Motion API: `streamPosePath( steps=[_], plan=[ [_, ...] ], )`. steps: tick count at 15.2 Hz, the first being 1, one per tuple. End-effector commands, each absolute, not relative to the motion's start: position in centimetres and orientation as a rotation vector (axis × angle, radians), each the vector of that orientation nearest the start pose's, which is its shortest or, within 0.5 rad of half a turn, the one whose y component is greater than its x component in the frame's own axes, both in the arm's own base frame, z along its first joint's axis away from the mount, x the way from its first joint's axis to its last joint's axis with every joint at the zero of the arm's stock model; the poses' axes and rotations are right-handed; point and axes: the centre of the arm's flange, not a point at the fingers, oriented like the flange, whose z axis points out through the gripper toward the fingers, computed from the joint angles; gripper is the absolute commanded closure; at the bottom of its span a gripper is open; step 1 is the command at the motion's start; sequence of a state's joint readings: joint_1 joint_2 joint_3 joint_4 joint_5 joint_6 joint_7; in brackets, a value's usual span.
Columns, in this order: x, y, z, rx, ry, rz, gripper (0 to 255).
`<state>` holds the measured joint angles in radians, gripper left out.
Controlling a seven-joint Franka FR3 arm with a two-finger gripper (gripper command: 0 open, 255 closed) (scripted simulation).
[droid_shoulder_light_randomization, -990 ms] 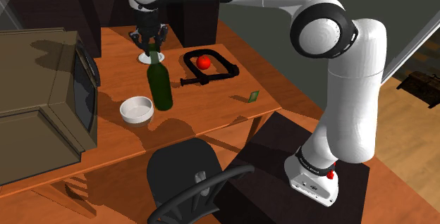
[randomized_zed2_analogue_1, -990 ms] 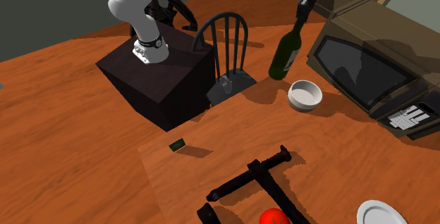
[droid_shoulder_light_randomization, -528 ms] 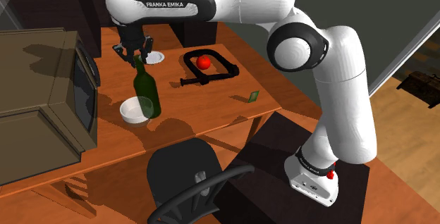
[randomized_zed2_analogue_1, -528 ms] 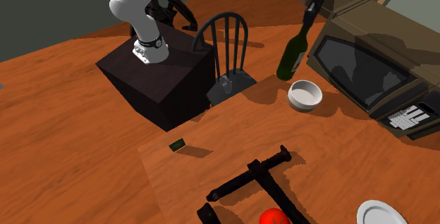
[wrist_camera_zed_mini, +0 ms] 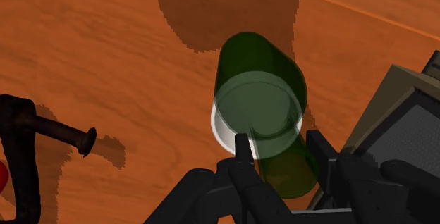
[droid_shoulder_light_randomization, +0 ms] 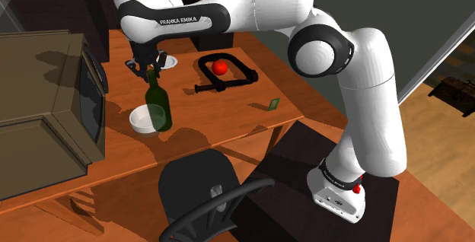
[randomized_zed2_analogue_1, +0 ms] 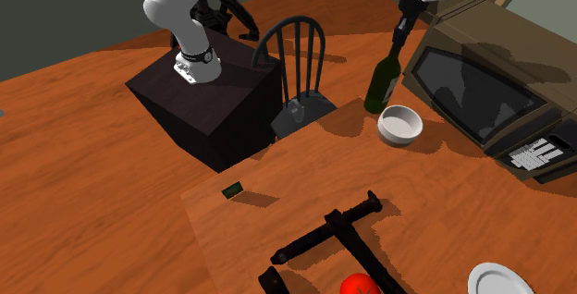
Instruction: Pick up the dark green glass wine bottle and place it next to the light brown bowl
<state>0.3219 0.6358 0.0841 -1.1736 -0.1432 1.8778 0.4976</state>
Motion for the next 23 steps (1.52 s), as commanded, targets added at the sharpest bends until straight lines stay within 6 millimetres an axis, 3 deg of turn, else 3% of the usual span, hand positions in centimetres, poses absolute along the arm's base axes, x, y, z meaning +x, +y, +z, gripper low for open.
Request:
streamPosePath(
  steps=[1, 16, 23],
  plan=[
    [69.1, 26.8, 41.8, -3.184, 0.113, -0.164, 255],
    [69.1, 26.8, 33.9, -3.184, 0.113, -0.164, 255],
    [69.1, 26.8, 33.9, -3.184, 0.113, -0.164, 255]
  ],
)
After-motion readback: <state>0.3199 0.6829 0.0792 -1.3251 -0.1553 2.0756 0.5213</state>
